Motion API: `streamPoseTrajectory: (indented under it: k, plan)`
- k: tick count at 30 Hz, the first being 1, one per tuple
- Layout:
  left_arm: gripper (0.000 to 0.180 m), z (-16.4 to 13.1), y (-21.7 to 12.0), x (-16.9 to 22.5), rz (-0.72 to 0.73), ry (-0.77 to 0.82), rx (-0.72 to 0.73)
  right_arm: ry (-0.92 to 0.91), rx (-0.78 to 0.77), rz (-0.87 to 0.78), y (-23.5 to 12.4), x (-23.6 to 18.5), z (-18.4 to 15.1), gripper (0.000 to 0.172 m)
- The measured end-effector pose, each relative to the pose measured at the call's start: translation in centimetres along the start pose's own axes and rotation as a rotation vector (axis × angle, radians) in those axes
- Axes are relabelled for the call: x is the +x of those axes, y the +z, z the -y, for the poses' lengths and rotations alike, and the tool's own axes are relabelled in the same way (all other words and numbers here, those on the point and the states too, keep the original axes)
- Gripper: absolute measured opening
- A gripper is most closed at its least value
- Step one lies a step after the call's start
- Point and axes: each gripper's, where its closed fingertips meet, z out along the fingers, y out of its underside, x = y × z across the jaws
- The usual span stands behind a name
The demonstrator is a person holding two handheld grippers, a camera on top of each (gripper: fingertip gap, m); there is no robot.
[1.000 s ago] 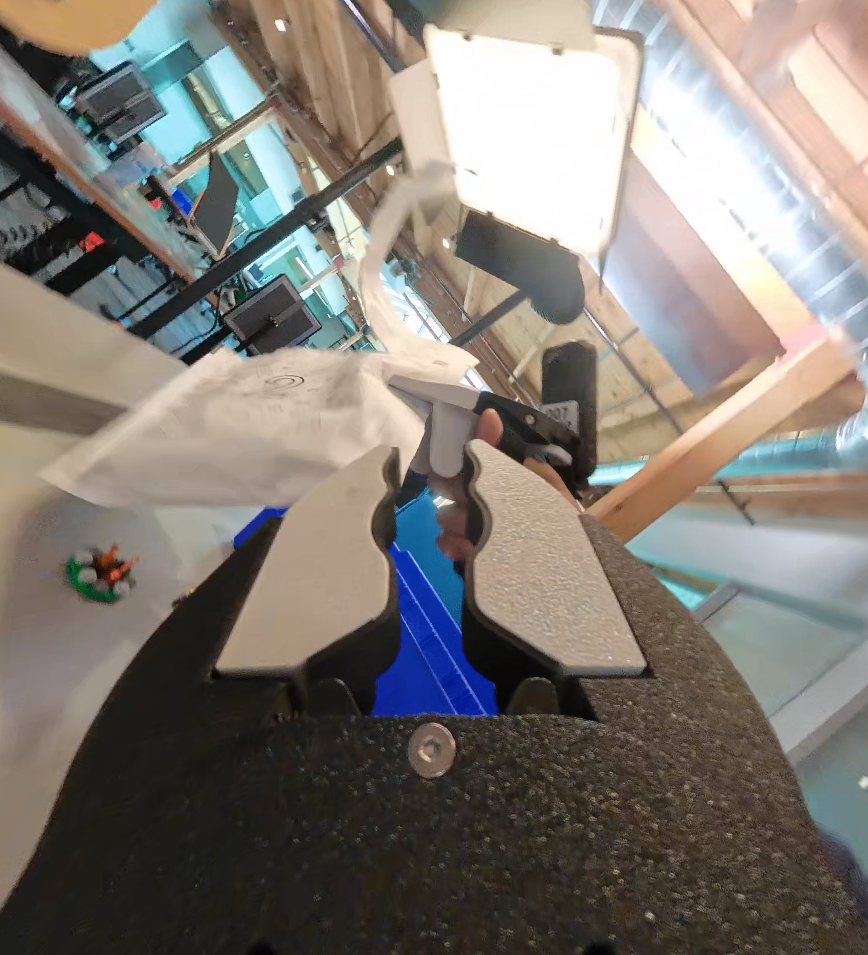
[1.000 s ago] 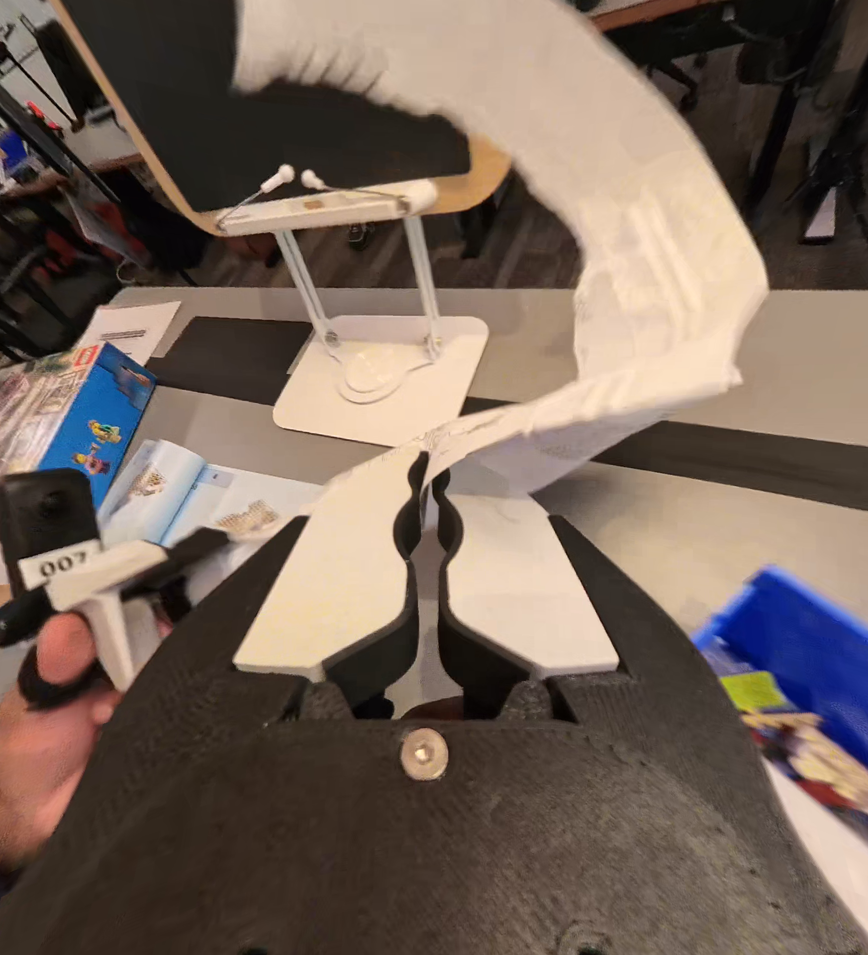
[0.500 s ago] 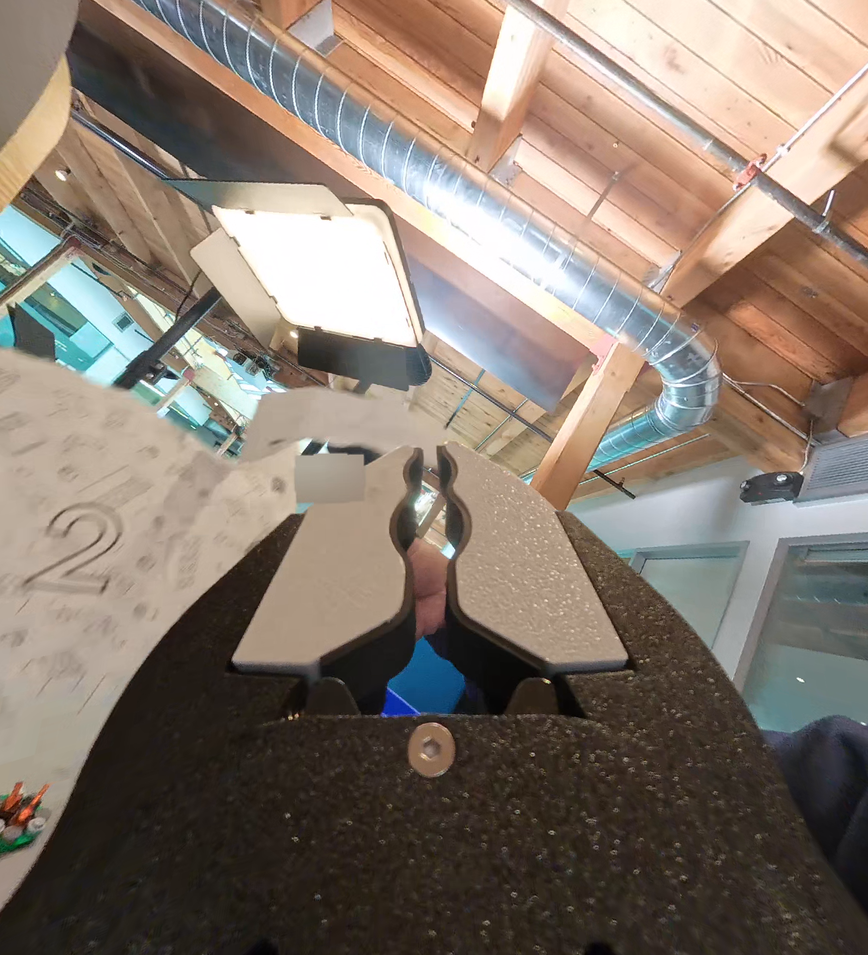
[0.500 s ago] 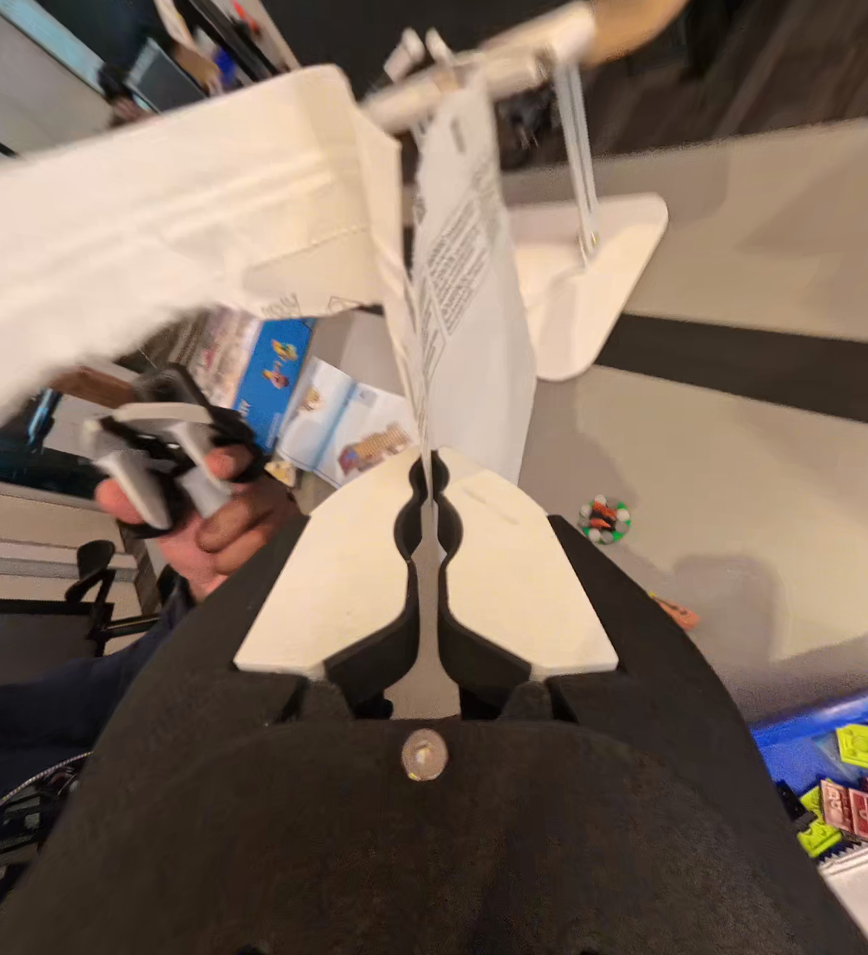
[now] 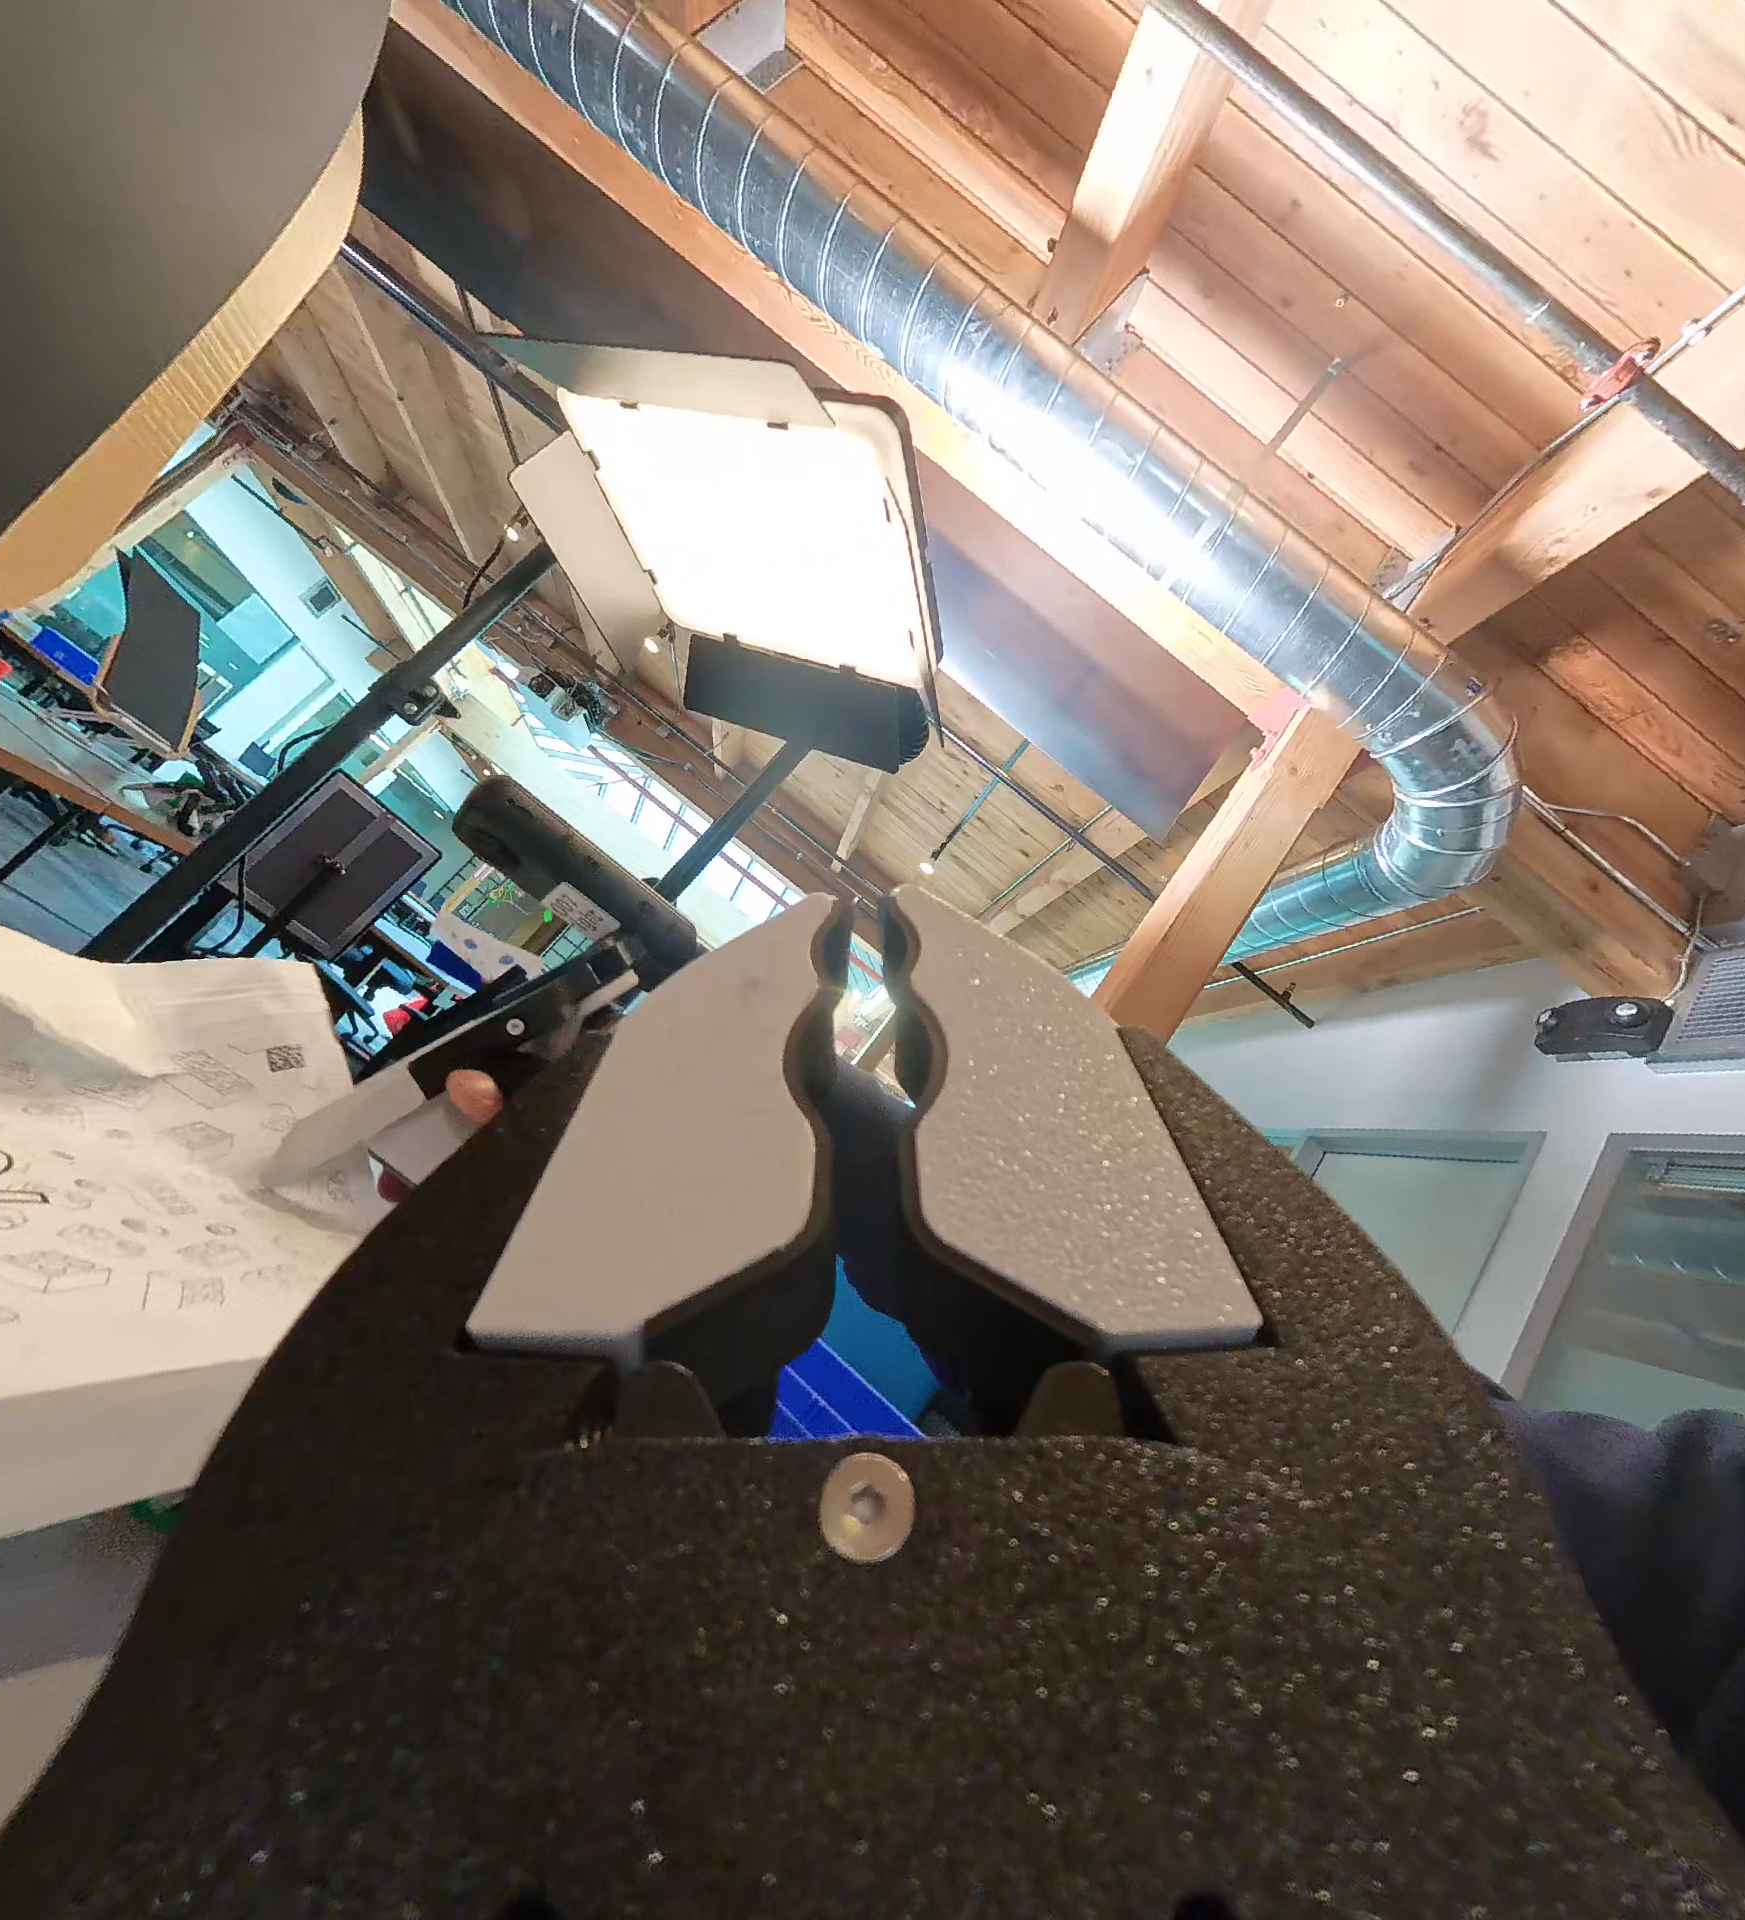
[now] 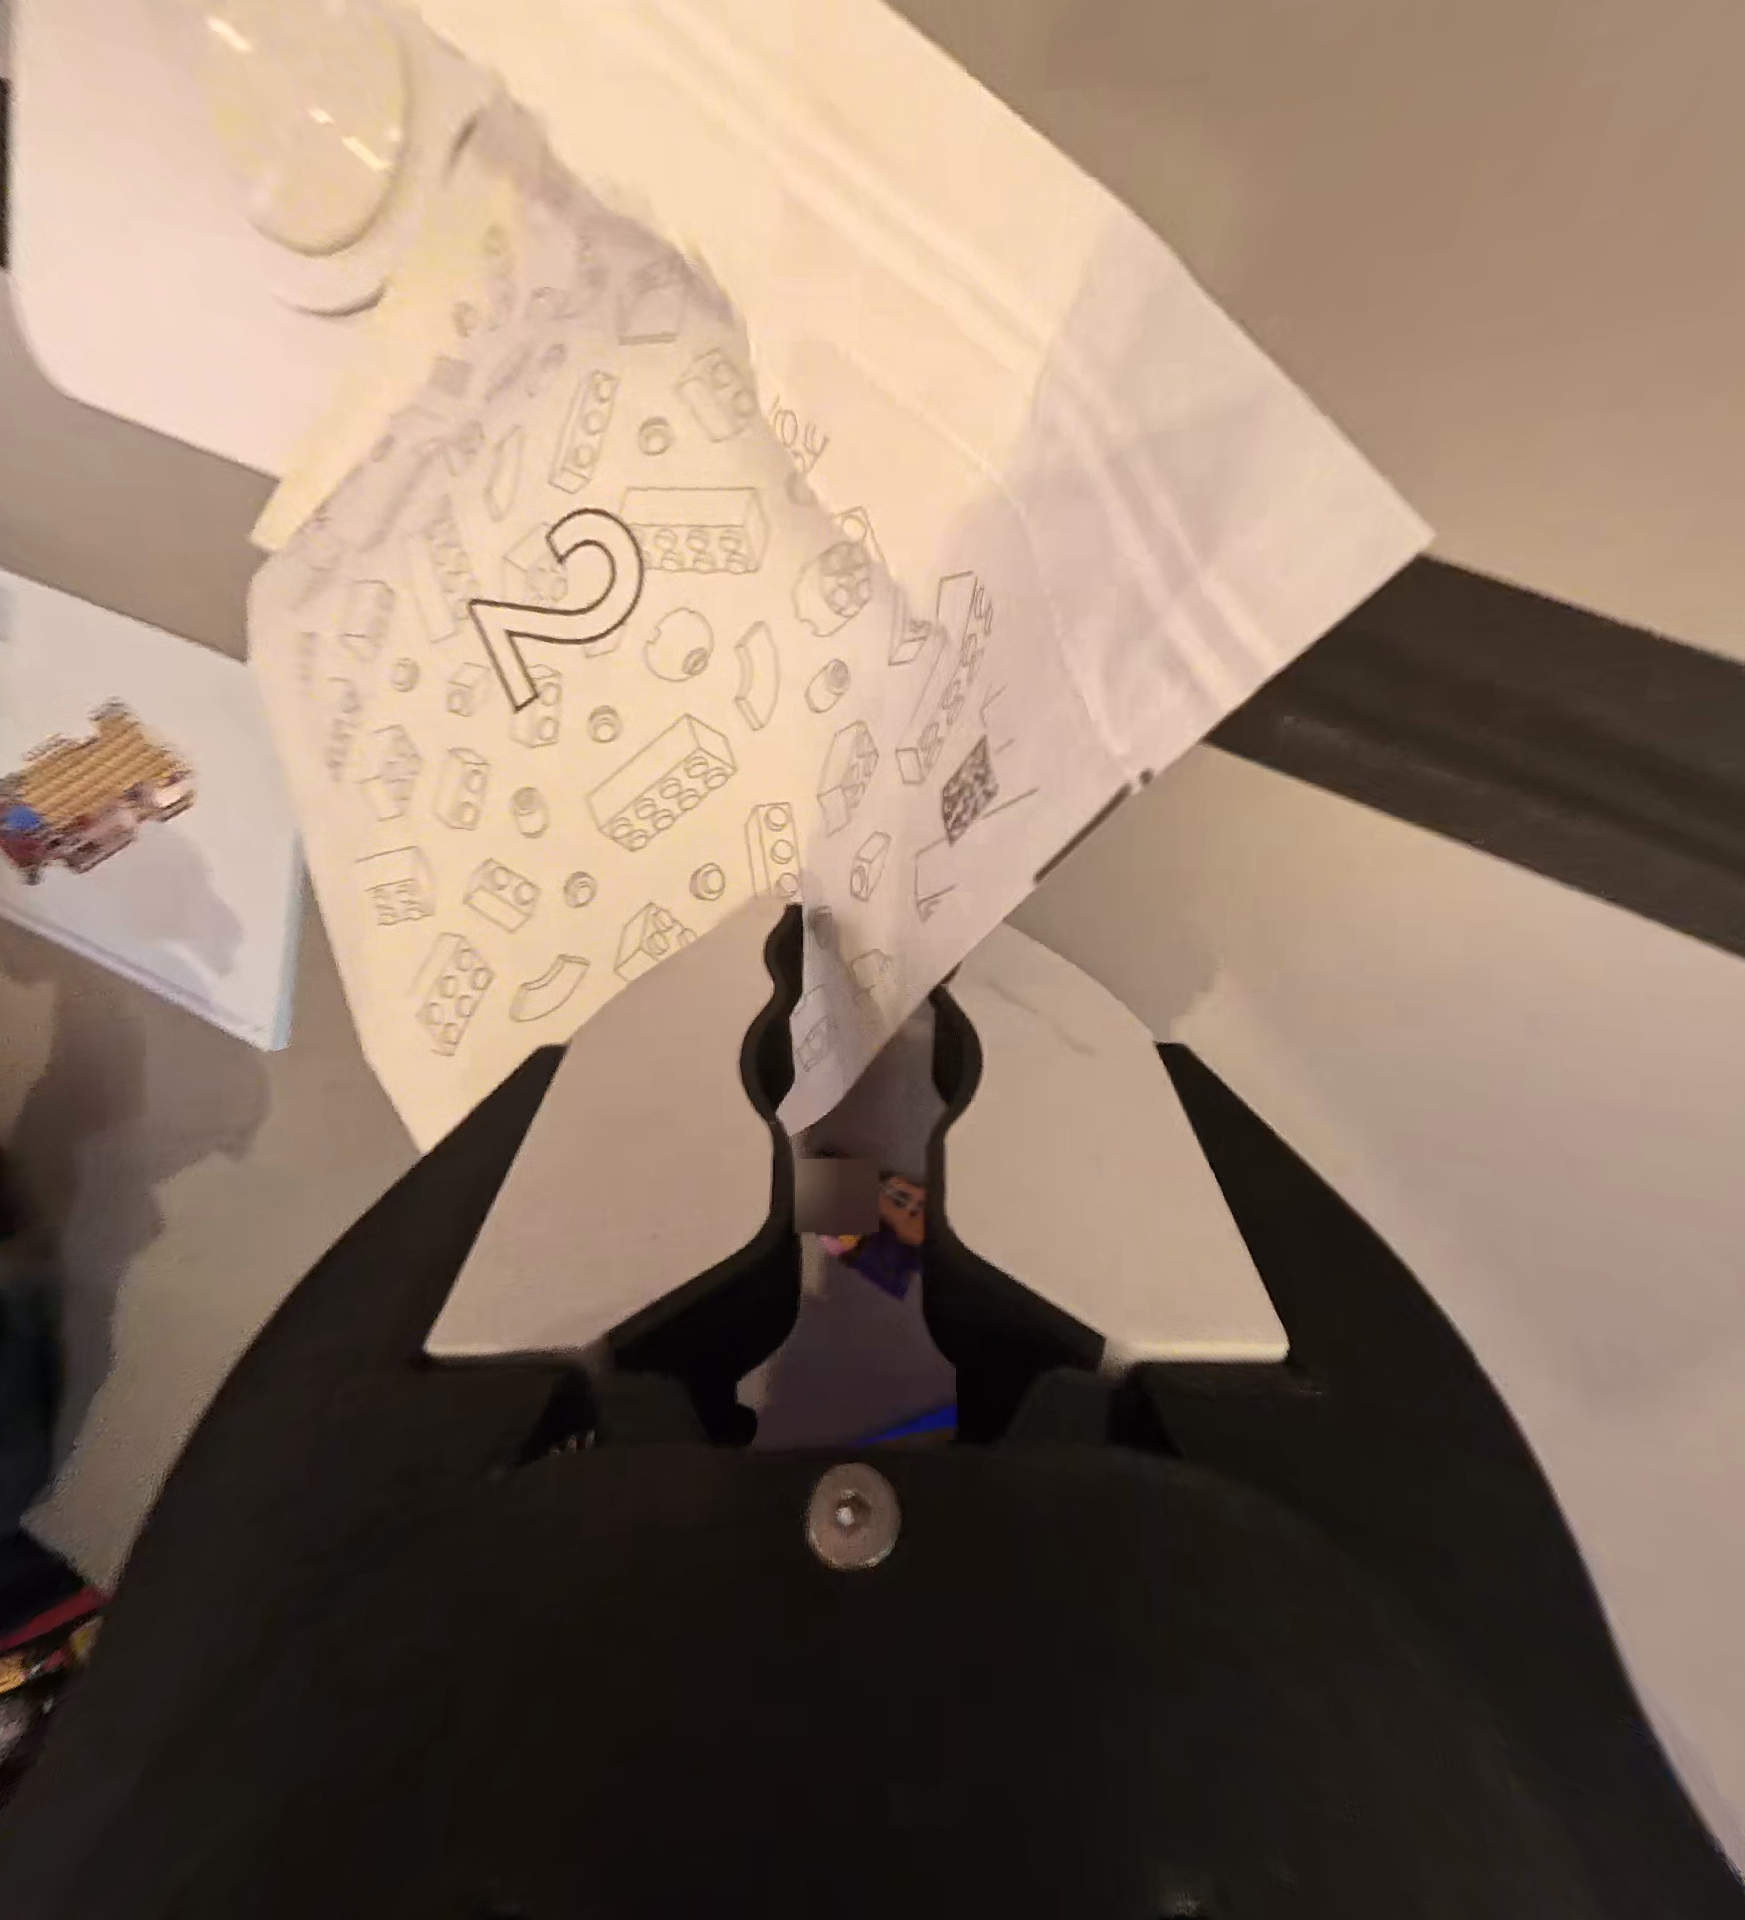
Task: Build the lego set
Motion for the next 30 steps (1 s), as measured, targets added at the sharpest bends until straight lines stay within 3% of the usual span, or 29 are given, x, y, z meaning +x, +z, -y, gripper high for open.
streamPoseTrajectory:
  k: [4, 9, 11, 14, 18, 21, 25, 28, 30]
  plan:
    - [0.006, -0.6, 0.1, -0.3, 0.005, -0.011, -0.018, 0.002, 0.042, -0.117, -0.2, 2.2, 1.3, 0.03]
    - [0.005, -1.3, 0.3, -0.4, 0.012, -0.002, -0.041, -0.08, 0.036, -0.284, -1.5, 3.3, 1.8, 0.054]
    - [0.005, -1.7, 0.5, -0.4, 0.011, -0.003, -0.056, -0.131, 0.053, -0.341, -2.8, 3.4, 2.1, 0.063]
    - [0.005, -2.7, 0.8, -0.3, 0.01, 0.009, -0.094, -0.235, 0.112, -0.335, -5.7, 1.9, 1.6, 0.062]
    - [0.006, -4.3, 1.4, -0.3, 0.002, 0.018, -0.171, -0.417, 0.011, -0.324, -8.9, 0.9, -4.5, 0.059]
    - [0.006, -6.0, 1.7, -0.8, 0.014, 0.026, -0.245, -0.555, -0.148, -0.384, -10.3, 3.0, -11.2, 0.059]
    - [0.006, -8.1, 1.8, -1.5, 0.041, 0.042, -0.326, -0.658, -0.338, -0.34, -10.7, 5.8, -19.0, 0.068]
    - [0.006, -9.0, 1.8, -1.9, 0.053, 0.039, -0.348, -0.704, -0.433, -0.347, -10.1, 7.8, -22.6, 0.088]
    - [0.007, -9.4, 1.7, -2.3, 0.065, 0.043, -0.36, -0.746, -0.428, -0.343, -9.3, 7.8, -23.5, 0.092]
